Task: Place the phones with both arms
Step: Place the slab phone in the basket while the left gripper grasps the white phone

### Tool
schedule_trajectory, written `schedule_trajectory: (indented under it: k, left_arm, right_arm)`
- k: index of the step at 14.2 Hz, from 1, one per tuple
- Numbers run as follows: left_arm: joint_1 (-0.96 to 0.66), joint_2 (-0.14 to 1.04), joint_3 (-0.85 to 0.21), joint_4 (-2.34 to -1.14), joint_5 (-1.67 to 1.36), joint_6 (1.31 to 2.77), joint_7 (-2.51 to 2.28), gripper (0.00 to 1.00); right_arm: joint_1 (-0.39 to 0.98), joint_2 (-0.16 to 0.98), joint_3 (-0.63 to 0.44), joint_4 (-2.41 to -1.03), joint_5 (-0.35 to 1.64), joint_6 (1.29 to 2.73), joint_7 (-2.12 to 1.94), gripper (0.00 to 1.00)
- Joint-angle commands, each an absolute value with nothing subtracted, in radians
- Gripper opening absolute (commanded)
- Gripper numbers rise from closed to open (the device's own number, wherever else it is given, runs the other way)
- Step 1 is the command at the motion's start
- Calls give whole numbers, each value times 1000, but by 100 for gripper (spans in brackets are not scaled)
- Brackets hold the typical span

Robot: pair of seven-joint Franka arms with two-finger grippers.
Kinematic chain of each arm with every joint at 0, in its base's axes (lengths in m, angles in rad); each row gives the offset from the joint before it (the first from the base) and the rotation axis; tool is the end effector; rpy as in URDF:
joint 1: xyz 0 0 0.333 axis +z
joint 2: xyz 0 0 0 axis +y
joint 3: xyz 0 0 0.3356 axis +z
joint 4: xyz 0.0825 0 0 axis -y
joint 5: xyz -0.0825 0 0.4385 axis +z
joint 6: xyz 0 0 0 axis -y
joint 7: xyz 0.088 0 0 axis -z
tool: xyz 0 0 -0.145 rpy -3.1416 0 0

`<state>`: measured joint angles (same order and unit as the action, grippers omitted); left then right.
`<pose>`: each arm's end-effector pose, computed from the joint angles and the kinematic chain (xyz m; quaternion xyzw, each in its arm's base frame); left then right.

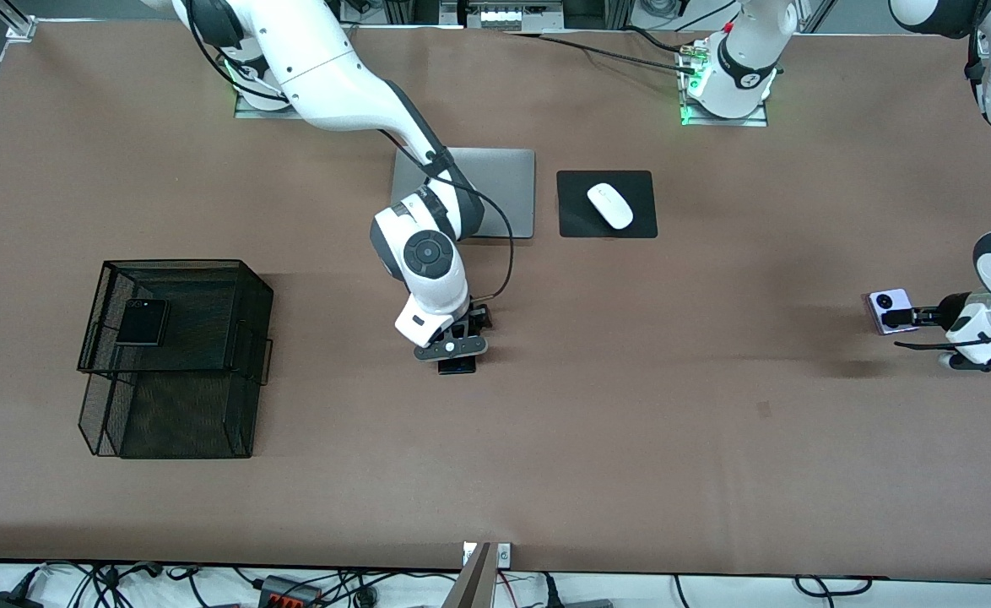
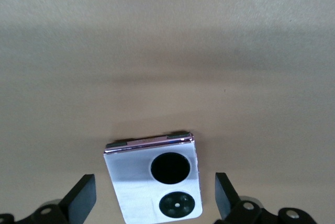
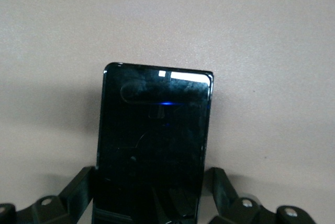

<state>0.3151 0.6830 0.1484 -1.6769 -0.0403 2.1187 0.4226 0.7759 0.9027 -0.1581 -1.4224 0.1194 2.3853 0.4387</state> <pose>0.6252 0.3045 0.1307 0.9924 0.0219 -0.1191 0.0206 0.6299 0.4754 0.1028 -0.9960 -0.0793 -0.0405 0.0023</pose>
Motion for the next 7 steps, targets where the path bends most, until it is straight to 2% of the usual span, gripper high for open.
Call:
schedule_trajectory:
  k: [1, 3, 4, 5, 7]
  left_arm:
    - [319, 672, 146, -1710, -21, 2123, 406, 100]
    - [321, 670, 146, -1713, -21, 2125, 407, 100]
    - [324, 672, 146, -1713, -21, 2125, 407, 100]
    - [330, 673, 146, -1713, -20, 2126, 408, 100]
    - [334, 675, 146, -1715, -20, 2134, 416, 100]
  right_arm:
    - [782, 916, -160, -1411, 124, 2391, 451, 82]
    - [782, 910, -161, -1411, 123, 2384, 449, 46]
    - [782, 905, -161, -1411, 121, 2381, 445, 37]
    - [782, 896, -163, -1411, 121, 2381, 445, 33]
    - [778, 867, -167, -1411, 121, 2375, 443, 32]
